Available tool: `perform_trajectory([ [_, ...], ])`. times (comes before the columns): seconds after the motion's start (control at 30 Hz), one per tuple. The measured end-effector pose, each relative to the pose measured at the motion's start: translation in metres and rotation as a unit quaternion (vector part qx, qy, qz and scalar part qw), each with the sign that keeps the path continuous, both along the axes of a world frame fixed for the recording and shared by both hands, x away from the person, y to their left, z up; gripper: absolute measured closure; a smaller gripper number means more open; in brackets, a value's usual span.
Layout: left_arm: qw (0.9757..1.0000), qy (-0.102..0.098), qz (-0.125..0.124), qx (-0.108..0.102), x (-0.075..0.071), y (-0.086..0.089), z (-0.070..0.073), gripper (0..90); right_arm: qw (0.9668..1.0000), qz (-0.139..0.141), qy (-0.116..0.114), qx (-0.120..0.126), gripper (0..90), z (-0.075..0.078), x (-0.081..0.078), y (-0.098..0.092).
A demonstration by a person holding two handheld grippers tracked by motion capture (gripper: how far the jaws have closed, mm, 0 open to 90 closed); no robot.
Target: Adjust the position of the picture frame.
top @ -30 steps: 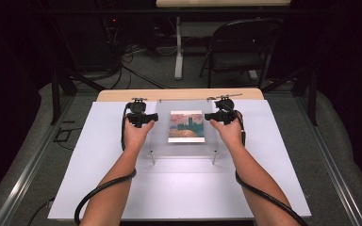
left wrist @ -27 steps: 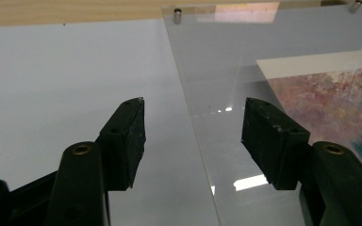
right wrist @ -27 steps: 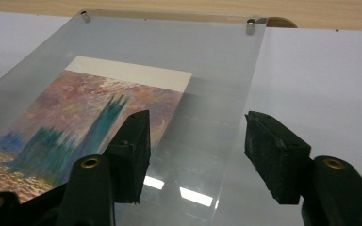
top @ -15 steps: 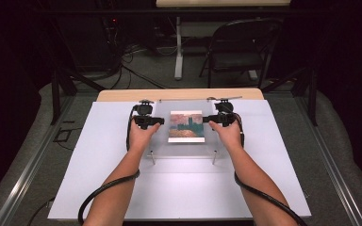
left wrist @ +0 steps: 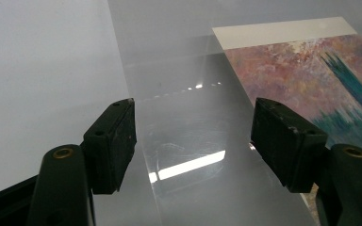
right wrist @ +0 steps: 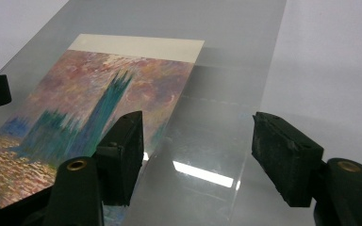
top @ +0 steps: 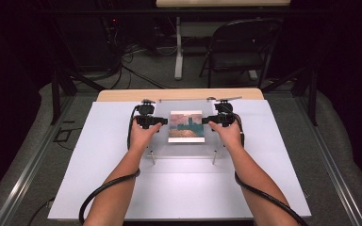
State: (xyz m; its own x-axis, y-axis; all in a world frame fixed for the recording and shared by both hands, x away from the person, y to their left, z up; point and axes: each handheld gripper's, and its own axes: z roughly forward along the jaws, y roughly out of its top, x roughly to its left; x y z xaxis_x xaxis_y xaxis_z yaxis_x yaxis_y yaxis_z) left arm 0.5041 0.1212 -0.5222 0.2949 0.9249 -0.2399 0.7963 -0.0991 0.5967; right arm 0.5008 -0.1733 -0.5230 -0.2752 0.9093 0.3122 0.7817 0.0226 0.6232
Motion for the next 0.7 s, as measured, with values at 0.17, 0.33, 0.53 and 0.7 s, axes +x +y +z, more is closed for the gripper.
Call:
perform_trajectory([
  [0.17, 1.0, 0.008, 0.001, -0.003, 0.003, -0.001, -0.001, 24.7, 0.9997, 0.0, 0.013, 0.019, 29.8, -0.007, 0.002, -0.002],
  [0.33, 0.9995, 0.021, 0.004, -0.024, 0.005, 0.003, -0.003, 24.0, 0.9993, 0.002, 0.022, 0.03, 28.5, -0.009, 0.005, -0.005],
  [0.53, 0.9978, 0.043, -0.004, -0.05, 0.008, 0.008, -0.005, 23.6, 0.9985, 0.001, 0.033, 0.044, 27.8, -0.01, 0.007, -0.005],
  [0.7, 0.996, 0.057, -0.003, -0.069, 0.009, 0.012, -0.007, 24.5, 0.9984, 0.0, 0.033, 0.046, 27.3, -0.011, 0.008, -0.004],
])
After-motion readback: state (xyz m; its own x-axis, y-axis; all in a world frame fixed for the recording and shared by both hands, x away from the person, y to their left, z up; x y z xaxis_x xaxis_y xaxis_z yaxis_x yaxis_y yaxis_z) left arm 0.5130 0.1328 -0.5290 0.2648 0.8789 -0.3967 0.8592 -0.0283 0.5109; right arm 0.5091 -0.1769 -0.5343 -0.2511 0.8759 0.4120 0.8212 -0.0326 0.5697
